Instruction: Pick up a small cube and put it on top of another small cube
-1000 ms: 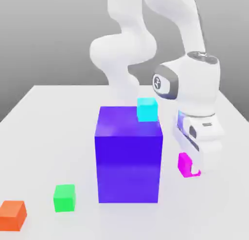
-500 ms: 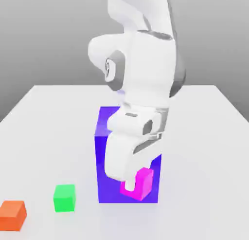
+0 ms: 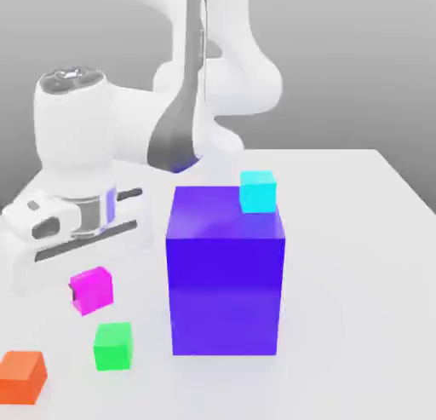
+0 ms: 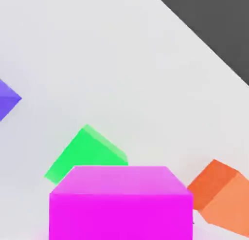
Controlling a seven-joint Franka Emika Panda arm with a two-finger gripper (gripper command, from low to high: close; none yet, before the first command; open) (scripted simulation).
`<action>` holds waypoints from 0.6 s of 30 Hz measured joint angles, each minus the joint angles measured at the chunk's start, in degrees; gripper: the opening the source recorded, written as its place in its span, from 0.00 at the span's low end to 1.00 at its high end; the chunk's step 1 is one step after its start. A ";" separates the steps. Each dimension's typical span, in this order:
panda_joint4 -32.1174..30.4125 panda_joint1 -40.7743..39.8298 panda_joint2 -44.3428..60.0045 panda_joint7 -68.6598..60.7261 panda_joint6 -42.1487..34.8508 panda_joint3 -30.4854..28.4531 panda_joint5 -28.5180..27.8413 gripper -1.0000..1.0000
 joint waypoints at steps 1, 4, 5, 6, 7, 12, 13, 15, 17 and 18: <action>-0.35 0.54 -0.10 -2.61 -0.10 0.15 1.11 0.00; -0.34 1.82 1.10 -5.96 0.97 0.29 3.52 0.00; -0.24 2.18 1.74 -6.66 1.52 0.25 4.32 0.00; -0.14 2.35 2.45 -7.34 2.13 0.21 5.17 0.00; -0.04 2.18 3.23 -8.05 2.78 0.18 6.11 0.00; 0.23 1.10 7.86 -12.18 6.54 2.08 11.79 0.00; 0.25 0.71 8.91 -13.14 7.37 2.72 13.13 0.00; 0.25 -0.50 11.07 -15.08 9.09 4.42 15.84 0.00; 0.22 -1.58 12.79 -16.63 10.46 5.90 17.99 1.00; 0.22 -1.58 12.79 -16.63 10.46 5.90 17.99 1.00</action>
